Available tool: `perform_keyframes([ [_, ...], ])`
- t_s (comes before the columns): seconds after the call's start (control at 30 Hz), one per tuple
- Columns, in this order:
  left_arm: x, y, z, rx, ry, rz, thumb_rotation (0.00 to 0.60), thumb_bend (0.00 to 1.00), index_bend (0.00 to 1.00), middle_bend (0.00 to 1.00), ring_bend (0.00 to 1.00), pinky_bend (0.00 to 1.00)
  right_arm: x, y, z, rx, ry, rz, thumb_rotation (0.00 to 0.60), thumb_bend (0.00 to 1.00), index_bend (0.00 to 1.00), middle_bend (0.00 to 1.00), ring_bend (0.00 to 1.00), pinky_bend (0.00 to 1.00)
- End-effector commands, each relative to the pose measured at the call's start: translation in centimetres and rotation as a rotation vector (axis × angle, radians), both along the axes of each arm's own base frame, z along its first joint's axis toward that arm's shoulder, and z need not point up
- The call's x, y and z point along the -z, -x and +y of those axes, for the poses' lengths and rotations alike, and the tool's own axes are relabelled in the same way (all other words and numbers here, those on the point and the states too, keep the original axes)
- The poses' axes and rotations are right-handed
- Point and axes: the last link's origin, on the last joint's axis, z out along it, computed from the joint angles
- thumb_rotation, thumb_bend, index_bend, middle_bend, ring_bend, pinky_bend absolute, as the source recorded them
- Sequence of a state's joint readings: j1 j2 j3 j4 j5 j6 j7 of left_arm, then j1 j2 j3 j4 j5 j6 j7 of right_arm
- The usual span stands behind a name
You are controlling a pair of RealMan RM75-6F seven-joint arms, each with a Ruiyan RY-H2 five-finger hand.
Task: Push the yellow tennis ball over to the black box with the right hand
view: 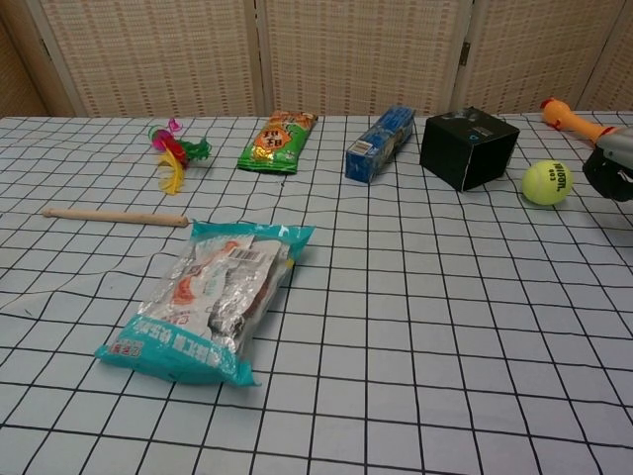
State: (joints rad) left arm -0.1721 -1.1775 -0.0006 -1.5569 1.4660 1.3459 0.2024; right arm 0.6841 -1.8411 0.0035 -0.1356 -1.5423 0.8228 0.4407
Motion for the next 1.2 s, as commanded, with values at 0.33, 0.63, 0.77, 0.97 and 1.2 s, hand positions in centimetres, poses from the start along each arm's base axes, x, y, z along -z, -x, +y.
perform_keyframes([
  [0.33, 0.2, 0.2, 0.3, -0.013, 0.0, 0.011, 0.6, 0.48, 0.15, 0.13, 0.05, 0.34, 0.3, -0.5, -0.7, 0.018, -0.007, 0.0, 0.6, 0.92, 0.95, 0.83, 0.79, 0.81],
  [0.63, 0.3, 0.5, 0.7, -0.03, 0.002, 0.019, 0.6, 0.48, 0.15, 0.13, 0.05, 0.34, 1.7, -1.3, -1.3, 0.028, -0.041, 0.004, 0.6, 0.92, 0.95, 0.83, 0.79, 0.81],
  [0.77, 0.3, 0.5, 0.7, -0.035, 0.001, 0.021, 0.6, 0.48, 0.15, 0.13, 0.05, 0.34, 1.9, -1.6, -1.4, 0.02, -0.047, 0.002, 0.6, 0.92, 0.95, 0.83, 0.79, 0.81],
  [0.97, 0.4, 0.7, 0.9, -0.042, 0.005, 0.024, 0.6, 0.48, 0.15, 0.13, 0.05, 0.34, 2.3, -2.3, -1.7, 0.007, -0.049, -0.006, 0.6, 0.92, 0.95, 0.83, 0.79, 0.81],
  [1.2, 0.4, 0.7, 0.9, -0.044, 0.005, 0.027, 0.6, 0.48, 0.15, 0.13, 0.05, 0.34, 2.0, -2.4, -2.0, 0.001, -0.044, 0.024, 0.6, 0.92, 0.95, 0.83, 0.79, 0.81],
])
